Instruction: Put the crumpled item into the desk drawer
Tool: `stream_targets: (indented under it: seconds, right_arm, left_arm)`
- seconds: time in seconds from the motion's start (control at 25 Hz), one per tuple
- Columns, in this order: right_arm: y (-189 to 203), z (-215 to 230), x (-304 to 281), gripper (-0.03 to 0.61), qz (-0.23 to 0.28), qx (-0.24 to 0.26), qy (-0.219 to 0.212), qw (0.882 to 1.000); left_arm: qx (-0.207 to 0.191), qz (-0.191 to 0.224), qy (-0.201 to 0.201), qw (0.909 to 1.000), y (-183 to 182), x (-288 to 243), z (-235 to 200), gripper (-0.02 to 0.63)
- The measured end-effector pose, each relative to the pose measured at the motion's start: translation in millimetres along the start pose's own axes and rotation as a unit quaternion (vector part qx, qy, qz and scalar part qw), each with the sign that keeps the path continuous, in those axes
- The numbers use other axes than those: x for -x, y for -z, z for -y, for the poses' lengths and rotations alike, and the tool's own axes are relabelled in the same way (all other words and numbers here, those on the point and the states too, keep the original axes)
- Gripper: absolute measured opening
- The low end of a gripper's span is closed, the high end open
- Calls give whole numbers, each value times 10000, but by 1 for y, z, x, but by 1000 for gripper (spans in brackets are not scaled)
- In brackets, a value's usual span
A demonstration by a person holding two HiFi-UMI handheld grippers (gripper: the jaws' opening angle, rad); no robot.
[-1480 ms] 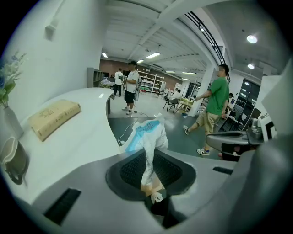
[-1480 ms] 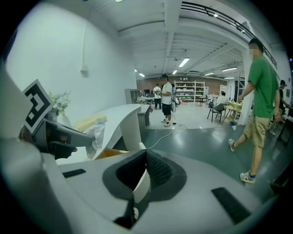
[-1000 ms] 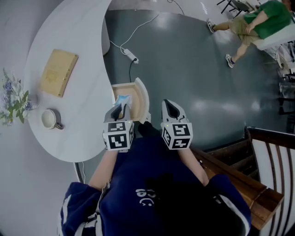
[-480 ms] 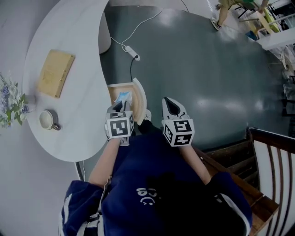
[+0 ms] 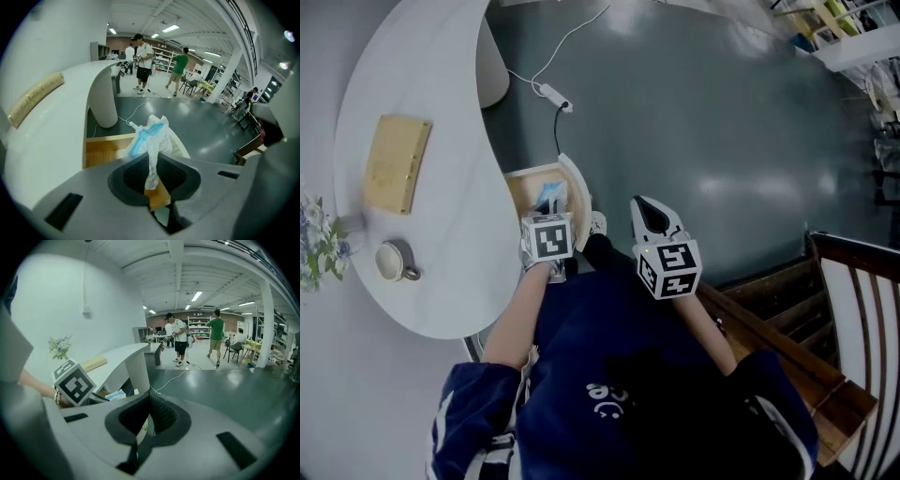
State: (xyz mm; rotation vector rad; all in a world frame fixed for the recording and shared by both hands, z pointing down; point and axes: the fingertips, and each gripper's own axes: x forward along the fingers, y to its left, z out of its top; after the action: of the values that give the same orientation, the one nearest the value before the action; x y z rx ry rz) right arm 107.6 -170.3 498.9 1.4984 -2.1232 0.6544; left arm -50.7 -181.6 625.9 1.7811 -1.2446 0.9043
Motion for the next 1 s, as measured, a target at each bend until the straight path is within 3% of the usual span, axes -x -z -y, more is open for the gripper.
stream_targets:
  seconds: [0.4, 0.72, 1.0]
  right_arm:
    - [19, 19, 18, 7, -206, -13, 343, 9992]
    - [33, 20, 19, 7, -434, 99, 406, 9982]
    - [42, 19, 21, 6, -632, 343, 411, 9966]
  left_arm:
    - [143, -406, -276, 9987, 14, -34, -12, 52]
    - [374, -769, -272, 9960, 36, -69, -23, 52]
    - [196, -1062, -376, 9934, 53, -90, -29, 52]
